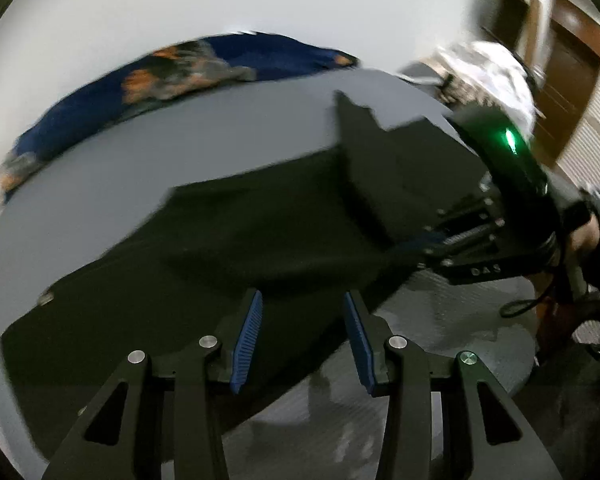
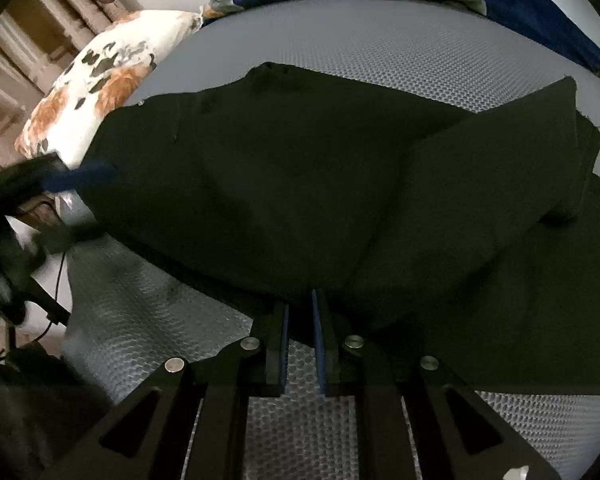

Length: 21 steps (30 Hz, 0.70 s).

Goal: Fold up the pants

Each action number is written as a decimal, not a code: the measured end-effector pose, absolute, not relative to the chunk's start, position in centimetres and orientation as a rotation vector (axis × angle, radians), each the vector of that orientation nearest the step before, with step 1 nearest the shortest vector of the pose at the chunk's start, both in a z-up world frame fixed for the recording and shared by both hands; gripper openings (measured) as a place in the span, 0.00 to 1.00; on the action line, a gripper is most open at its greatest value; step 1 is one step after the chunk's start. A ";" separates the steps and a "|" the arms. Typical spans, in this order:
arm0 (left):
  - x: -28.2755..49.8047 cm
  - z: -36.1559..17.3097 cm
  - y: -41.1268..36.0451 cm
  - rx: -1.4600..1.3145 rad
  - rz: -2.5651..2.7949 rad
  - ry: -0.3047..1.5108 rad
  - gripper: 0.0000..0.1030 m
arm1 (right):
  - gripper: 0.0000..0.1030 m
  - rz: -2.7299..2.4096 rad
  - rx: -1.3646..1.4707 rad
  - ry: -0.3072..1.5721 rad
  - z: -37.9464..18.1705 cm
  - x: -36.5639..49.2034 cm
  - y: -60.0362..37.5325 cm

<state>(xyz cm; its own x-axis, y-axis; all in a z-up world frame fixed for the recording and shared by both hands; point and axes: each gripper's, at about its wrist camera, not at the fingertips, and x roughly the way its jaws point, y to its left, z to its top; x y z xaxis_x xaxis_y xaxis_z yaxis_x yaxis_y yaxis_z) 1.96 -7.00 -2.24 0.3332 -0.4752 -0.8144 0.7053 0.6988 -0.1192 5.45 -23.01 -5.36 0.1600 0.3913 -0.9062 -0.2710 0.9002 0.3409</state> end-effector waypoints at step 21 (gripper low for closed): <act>3.5 -8.2 -13.3 0.277 -0.762 1.061 0.06 | 0.31 0.428 0.309 1.178 -2.3 6.1 -30.6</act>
